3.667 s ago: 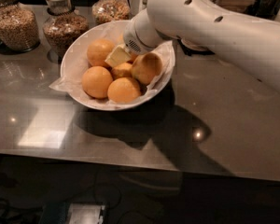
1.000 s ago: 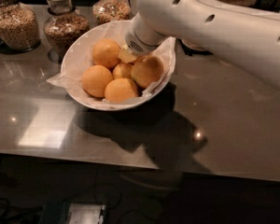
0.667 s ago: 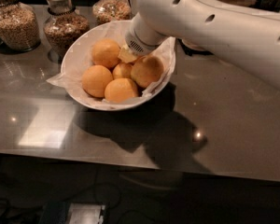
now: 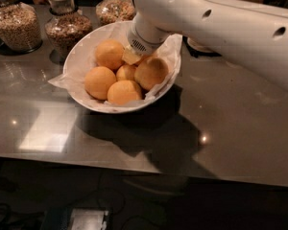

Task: Pick orange from white bowl

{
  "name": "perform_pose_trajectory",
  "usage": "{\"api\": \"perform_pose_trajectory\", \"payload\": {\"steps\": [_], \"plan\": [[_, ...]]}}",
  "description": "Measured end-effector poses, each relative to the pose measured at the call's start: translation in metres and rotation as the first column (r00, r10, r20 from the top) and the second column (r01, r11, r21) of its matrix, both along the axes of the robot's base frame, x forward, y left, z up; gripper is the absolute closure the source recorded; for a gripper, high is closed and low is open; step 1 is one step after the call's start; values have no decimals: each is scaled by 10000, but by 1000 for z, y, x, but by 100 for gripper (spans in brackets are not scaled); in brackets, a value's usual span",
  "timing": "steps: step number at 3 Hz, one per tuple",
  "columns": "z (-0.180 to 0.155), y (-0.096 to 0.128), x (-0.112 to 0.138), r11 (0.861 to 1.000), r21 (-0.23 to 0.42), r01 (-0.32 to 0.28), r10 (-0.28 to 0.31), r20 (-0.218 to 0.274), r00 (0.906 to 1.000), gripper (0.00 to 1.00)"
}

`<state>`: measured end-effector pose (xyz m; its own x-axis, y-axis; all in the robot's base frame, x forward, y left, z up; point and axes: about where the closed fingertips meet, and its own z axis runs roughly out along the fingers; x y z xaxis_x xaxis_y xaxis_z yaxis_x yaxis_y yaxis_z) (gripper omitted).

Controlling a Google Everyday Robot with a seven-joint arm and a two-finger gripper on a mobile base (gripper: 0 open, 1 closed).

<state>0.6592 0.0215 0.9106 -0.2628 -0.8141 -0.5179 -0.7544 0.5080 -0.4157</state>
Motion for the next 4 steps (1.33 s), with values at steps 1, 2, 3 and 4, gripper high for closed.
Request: {"api": "perform_pose_trajectory", "payload": {"steps": [1, 2, 3, 4], "plan": [[0, 3, 1, 9992, 389, -60, 55, 126, 9999, 100], [1, 3, 1, 9992, 391, -60, 55, 127, 9999, 100], [7, 4, -6, 9955, 916, -250, 193, 622, 9979, 100], [13, 4, -21, 9904, 1305, -464, 339, 968, 9947, 100]]}}
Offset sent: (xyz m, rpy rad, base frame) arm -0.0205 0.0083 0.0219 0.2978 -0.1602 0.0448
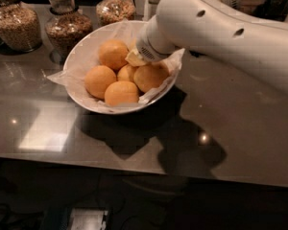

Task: Pick orange from white bowl

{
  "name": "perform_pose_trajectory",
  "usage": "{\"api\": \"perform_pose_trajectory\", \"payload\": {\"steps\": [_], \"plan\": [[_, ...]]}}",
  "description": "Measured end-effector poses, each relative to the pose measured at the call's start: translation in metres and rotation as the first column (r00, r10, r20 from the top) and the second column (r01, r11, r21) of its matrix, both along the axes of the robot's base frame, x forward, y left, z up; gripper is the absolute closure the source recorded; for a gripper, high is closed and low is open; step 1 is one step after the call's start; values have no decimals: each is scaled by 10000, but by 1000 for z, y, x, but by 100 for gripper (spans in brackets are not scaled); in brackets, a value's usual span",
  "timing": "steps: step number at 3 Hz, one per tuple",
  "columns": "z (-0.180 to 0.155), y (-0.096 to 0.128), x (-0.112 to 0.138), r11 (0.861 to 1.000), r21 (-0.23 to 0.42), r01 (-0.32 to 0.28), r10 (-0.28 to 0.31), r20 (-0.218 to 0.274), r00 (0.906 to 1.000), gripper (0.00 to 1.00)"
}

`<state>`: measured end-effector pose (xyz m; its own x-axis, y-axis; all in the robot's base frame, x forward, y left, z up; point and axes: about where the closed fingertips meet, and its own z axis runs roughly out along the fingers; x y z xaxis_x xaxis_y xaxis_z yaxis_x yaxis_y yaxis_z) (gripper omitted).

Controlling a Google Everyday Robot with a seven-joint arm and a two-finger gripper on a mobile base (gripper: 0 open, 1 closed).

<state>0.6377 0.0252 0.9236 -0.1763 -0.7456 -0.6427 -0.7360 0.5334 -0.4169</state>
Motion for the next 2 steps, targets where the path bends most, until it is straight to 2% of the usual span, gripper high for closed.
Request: {"api": "perform_pose_trajectory", "payload": {"steps": [1, 2], "plan": [[13, -4, -16, 9996, 276, -6, -14, 700, 9975, 100], [47, -25, -83, 9977, 674, 9, -154, 2151, 9765, 100]]}}
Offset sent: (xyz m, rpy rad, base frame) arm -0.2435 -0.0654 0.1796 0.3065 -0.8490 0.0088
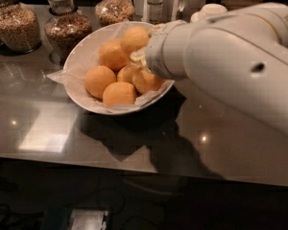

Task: Pick orange from white bowl

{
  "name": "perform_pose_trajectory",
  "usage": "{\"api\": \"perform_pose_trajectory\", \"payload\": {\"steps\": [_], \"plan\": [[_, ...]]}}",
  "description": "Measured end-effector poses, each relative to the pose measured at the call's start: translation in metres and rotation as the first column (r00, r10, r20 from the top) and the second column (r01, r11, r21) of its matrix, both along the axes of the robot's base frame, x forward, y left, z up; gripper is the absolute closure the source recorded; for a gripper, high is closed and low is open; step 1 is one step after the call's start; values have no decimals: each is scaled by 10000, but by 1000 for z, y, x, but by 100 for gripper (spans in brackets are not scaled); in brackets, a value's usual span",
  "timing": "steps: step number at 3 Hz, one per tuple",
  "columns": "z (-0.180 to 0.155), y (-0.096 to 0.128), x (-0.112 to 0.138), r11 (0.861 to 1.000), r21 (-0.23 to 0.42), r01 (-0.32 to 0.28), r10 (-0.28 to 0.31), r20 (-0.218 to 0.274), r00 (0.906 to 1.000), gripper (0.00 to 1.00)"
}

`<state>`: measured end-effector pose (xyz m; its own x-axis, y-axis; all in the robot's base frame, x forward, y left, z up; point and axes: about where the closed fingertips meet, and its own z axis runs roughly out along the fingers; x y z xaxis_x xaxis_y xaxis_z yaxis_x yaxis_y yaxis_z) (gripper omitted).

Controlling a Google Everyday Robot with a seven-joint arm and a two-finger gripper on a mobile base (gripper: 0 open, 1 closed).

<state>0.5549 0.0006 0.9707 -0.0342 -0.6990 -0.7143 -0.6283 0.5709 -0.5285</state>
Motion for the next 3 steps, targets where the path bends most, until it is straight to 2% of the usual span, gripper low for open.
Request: {"api": "perform_pose_trajectory", "payload": {"steps": [1, 2, 3], "plan": [[27, -18, -61, 9998, 75, 207, -216, 1617, 9866, 100], [37, -21, -85, 9998, 57, 186, -195, 2380, 9711, 100], [37, -21, -85, 9998, 57, 186, -194, 2380, 9711, 81]]}}
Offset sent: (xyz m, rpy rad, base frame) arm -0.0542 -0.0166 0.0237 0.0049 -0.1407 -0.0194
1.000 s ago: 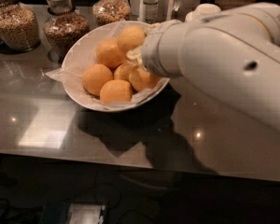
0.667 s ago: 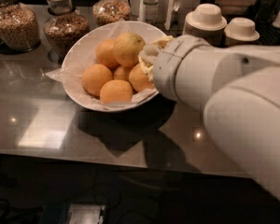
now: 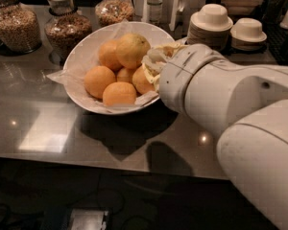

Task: Pick orange from white bowl

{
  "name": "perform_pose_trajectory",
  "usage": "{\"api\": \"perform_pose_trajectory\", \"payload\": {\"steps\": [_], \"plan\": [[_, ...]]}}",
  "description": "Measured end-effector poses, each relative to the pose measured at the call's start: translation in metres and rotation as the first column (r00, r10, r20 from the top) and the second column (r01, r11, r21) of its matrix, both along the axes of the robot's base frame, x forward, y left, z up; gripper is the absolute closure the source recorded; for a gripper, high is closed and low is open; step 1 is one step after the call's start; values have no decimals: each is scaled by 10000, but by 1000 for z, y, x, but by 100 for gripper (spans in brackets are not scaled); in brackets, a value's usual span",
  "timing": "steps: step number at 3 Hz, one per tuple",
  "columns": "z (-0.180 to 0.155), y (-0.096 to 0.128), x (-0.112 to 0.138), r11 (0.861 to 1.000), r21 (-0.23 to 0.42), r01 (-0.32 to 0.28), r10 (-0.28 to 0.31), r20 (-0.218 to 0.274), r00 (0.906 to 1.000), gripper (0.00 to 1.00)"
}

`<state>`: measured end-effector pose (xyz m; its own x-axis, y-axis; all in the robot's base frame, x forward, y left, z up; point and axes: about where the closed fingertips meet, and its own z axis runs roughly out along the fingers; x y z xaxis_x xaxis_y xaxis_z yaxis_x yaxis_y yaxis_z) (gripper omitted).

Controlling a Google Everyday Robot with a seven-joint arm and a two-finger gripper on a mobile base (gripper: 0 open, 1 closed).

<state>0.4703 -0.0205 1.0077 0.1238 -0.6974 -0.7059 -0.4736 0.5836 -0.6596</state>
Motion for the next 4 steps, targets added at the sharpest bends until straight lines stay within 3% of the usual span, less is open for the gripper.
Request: {"api": "perform_pose_trajectory", "payload": {"steps": [3, 4], "plan": [[0, 0, 0, 10000, 0, -1, 1, 1, 10000, 11], [0, 0, 0, 10000, 0, -1, 1, 1, 10000, 0]]}}
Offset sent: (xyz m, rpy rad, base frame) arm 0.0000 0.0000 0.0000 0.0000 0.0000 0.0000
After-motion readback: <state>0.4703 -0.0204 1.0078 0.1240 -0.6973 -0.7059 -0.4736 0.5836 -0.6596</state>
